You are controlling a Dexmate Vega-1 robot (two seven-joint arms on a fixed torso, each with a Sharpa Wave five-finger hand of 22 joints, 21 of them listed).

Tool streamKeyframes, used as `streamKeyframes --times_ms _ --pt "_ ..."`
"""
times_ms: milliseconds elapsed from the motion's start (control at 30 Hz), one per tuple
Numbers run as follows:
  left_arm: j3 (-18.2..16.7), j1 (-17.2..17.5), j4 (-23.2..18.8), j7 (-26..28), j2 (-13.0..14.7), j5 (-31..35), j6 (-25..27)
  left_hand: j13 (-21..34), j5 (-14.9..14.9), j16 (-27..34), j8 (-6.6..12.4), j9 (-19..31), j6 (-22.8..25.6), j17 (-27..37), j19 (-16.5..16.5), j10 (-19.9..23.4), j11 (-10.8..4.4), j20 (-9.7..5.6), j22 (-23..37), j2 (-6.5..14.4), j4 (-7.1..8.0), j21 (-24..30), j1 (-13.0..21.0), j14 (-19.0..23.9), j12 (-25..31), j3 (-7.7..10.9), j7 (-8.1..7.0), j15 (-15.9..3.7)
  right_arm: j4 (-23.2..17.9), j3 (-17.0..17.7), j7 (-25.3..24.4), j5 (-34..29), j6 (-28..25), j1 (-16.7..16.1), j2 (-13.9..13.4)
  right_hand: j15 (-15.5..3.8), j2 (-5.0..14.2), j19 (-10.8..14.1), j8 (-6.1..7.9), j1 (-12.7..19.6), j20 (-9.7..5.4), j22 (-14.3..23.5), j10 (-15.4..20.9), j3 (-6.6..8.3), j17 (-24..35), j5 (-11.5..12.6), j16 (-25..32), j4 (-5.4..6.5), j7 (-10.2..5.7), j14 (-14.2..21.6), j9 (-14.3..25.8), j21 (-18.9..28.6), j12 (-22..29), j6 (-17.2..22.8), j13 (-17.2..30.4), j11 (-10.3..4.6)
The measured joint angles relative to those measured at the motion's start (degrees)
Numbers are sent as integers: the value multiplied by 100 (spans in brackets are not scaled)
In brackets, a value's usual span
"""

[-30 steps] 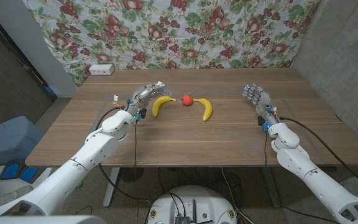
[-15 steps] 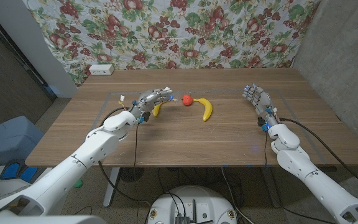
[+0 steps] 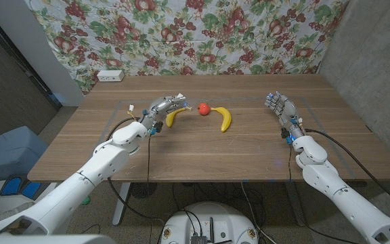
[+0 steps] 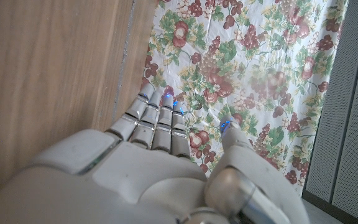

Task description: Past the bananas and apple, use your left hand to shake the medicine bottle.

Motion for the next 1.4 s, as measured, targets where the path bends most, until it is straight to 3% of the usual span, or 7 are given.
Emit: streamKeyframes --times_ms 567,667,700,1033,1400 --pt "-446 471 -191 1261 -409 519 -723 87 10 0 -21 0 0 0 0 0 0 0 0 -1 3 44 1 0 31 -3 0 0 -17 0 -29 -23 4 3 7 0 0 21 0 0 21 0 0 0 0 -1 0 0 0 0 0 -66 0 0 0 0" --pt "-492 524 -215 1261 -477 519 -723 87 10 0 -22 1 0 0 0 0 0 0 0 -1 3 44 1 0 31 -3 0 0 -17 0 -33 -29 4 3 7 0 -1 21 0 1 21 0 0 0 0 -1 0 0 0 0 0 -66 0 0 0 0" --pt "-510 542 -222 1556 -502 724 -858 87 10 0 -22 1 0 0 0 0 0 0 0 -1 3 44 1 0 31 -3 0 0 -18 -5 -35 -33 4 9 7 0 -1 21 0 1 21 0 0 0 0 -1 0 0 0 0 0 -66 0 0 0 0" --pt "-603 629 -251 1883 -640 970 -987 87 7 0 -67 9 71 -1 0 0 0 0 0 -2 4 44 1 1 31 -4 11 1 -38 -12 -56 -48 4 14 8 0 -68 41 0 68 42 0 0 0 0 -1 0 0 0 0 0 -66 0 0 0 0" --pt "-618 629 -277 1904 -646 1087 -939 87 6 0 -65 9 73 -1 0 0 0 0 0 -3 5 44 3 3 29 -5 8 2 -39 -15 -75 -55 4 14 18 0 -68 41 0 68 42 0 0 0 0 -1 0 0 0 0 0 -107 0 0 0 0"
